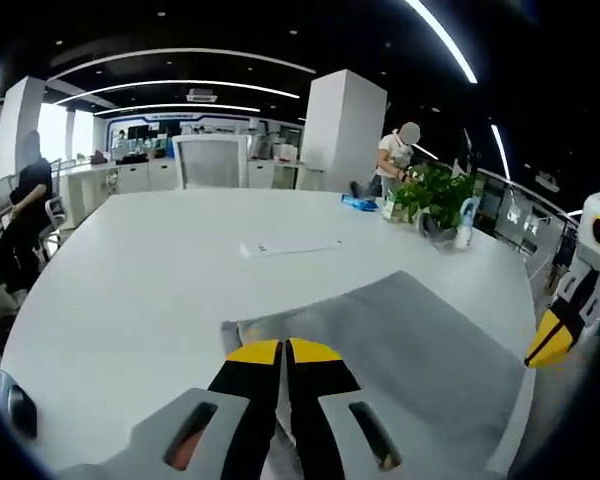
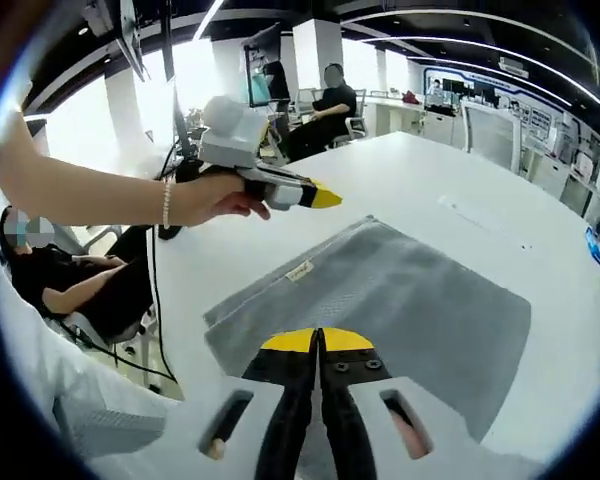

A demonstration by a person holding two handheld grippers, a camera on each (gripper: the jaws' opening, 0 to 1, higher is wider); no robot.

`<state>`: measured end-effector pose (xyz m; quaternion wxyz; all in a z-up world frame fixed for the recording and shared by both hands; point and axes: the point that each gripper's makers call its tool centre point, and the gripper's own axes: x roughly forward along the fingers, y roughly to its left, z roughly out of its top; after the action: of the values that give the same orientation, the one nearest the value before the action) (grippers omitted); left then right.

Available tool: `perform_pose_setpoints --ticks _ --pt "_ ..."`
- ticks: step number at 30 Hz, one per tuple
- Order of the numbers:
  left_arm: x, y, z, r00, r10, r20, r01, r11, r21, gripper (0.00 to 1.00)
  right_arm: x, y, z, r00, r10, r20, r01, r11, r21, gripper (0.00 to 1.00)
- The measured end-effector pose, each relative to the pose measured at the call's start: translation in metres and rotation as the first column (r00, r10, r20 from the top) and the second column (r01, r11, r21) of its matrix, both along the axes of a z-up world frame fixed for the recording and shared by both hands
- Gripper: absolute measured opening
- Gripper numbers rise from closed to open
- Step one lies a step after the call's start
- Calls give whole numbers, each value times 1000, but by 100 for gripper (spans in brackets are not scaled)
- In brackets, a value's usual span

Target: Fold the towel on the table until its edges align and the towel forms a compact rectangular stack.

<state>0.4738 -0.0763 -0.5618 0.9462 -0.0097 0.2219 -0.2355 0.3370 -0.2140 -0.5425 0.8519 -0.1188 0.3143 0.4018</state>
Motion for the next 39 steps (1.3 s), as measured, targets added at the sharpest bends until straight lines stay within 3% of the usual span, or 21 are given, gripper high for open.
perform_pose_setpoints --ticks 7,11,17,23,33,39 --pt "-38 -7 -1 999 31 -8 -31 999 16 2 4 -37 4 1000 -1 11 1 1000 -15 0" --pt "-52 -10 -3 998 54 -13 -54 998 11 2 12 -58 3 999 18 34 -16 999 -44 0" --pt "-70 -15 -5 996 87 -9 -87 996 27 2 28 -83 -3 1000 -3 15 3 999 -37 0" --pt "-87 -17 -6 994 109 -6 -109 994 27 2 49 -101 -6 999 27 40 -23 996 -89 0" --pt "-108 -20 -3 990 141 2 -141 989 44 2 81 -121 4 994 83 77 -71 986 -150 0" --pt "-121 -23 -3 992 129 4 -129 988 86 3 101 -131 1 989 117 87 -98 975 -201 0"
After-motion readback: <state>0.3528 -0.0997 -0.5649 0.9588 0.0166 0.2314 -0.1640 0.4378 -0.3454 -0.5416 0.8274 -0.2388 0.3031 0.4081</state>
